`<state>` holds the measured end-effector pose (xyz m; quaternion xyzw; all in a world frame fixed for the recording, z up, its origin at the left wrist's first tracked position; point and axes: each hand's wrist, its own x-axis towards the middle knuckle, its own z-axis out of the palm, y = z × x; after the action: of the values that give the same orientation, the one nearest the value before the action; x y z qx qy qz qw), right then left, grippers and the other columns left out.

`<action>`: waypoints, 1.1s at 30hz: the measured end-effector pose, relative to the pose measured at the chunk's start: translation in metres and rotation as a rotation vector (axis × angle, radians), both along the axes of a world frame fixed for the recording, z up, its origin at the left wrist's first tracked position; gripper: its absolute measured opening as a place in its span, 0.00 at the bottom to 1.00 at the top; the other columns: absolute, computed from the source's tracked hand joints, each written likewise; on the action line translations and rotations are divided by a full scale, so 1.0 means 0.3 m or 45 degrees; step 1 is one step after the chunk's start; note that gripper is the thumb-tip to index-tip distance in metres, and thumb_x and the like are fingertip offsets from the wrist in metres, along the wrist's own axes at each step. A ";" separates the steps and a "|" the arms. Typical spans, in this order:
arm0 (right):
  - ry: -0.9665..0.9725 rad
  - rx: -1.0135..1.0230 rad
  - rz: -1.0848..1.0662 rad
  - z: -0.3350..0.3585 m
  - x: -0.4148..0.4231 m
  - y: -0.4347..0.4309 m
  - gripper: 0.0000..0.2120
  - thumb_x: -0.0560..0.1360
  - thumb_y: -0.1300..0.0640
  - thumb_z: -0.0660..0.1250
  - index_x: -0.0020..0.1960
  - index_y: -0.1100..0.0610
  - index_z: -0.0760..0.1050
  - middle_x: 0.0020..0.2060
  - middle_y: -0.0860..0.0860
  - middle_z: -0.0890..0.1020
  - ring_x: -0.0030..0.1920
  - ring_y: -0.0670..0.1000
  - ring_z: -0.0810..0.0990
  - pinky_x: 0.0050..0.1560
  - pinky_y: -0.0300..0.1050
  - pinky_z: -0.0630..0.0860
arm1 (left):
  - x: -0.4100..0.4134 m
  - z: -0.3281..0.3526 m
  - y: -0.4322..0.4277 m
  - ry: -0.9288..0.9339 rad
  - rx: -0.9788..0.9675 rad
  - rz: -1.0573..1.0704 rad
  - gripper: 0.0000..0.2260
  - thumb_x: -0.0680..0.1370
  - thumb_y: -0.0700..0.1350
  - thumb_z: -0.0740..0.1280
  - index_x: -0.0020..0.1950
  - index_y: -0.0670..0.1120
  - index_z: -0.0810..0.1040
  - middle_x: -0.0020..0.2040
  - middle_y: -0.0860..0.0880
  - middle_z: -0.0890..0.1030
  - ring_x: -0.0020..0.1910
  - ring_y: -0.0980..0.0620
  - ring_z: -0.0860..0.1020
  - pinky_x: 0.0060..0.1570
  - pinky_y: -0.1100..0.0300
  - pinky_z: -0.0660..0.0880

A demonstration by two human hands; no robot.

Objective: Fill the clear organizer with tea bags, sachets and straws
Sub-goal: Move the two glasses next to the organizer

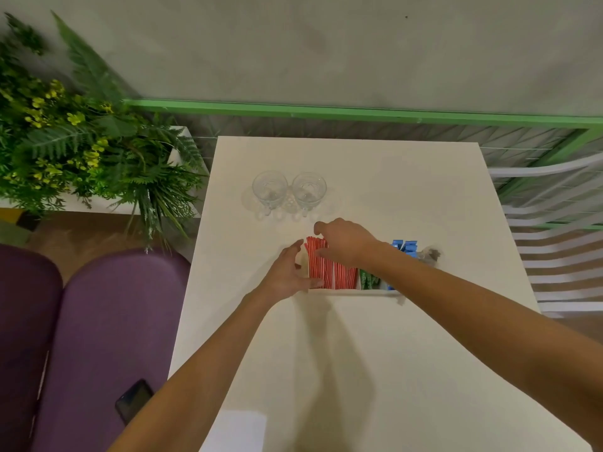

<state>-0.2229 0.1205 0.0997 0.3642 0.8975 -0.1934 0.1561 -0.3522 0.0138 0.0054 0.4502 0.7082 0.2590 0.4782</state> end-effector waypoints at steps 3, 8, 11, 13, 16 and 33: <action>0.063 0.044 -0.061 0.011 0.003 0.018 0.18 0.79 0.45 0.59 0.56 0.59 0.74 0.44 0.55 0.78 0.44 0.56 0.78 0.42 0.48 0.74 | -0.045 0.022 -0.013 0.016 0.077 0.148 0.36 0.72 0.51 0.75 0.76 0.50 0.61 0.68 0.53 0.67 0.56 0.52 0.76 0.52 0.60 0.74; 0.411 -0.287 -0.358 -0.002 -0.034 0.060 0.15 0.78 0.47 0.63 0.49 0.58 0.79 0.36 0.52 0.79 0.32 0.48 0.76 0.35 0.41 0.70 | -0.179 0.058 0.014 0.128 0.233 0.409 0.21 0.75 0.43 0.72 0.66 0.47 0.72 0.61 0.49 0.76 0.41 0.59 0.77 0.39 0.75 0.72; 0.528 -0.388 -0.425 -0.023 -0.091 0.072 0.11 0.78 0.50 0.65 0.49 0.57 0.78 0.36 0.55 0.83 0.28 0.46 0.77 0.32 0.37 0.71 | -0.263 0.083 0.059 0.191 0.301 0.471 0.20 0.74 0.40 0.73 0.65 0.46 0.73 0.58 0.48 0.78 0.39 0.58 0.77 0.38 0.77 0.71; 0.565 -0.360 -0.401 -0.042 -0.133 0.084 0.09 0.77 0.52 0.66 0.51 0.57 0.78 0.37 0.56 0.83 0.31 0.48 0.78 0.34 0.38 0.72 | -0.310 0.104 0.101 0.243 0.330 0.470 0.22 0.73 0.40 0.74 0.65 0.45 0.73 0.58 0.48 0.78 0.40 0.55 0.78 0.40 0.74 0.71; 0.597 -0.251 -0.306 -0.066 -0.207 0.121 0.11 0.75 0.54 0.69 0.56 0.56 0.76 0.43 0.54 0.80 0.39 0.50 0.77 0.43 0.41 0.73 | -0.370 0.123 0.174 0.305 0.358 0.431 0.27 0.71 0.42 0.76 0.67 0.47 0.71 0.59 0.48 0.77 0.46 0.51 0.78 0.44 0.66 0.71; -0.012 0.218 0.170 -0.195 -0.488 0.358 0.42 0.69 0.45 0.74 0.74 0.57 0.58 0.69 0.56 0.68 0.72 0.57 0.61 0.75 0.63 0.48 | -0.469 0.043 0.402 0.279 0.015 0.159 0.49 0.64 0.44 0.81 0.78 0.47 0.56 0.72 0.45 0.66 0.71 0.46 0.67 0.68 0.53 0.66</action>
<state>-0.3693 0.2281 0.0413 0.3166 0.9322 -0.1035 0.1414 -0.4928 0.1344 0.0184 0.4336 0.7813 0.2419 0.3783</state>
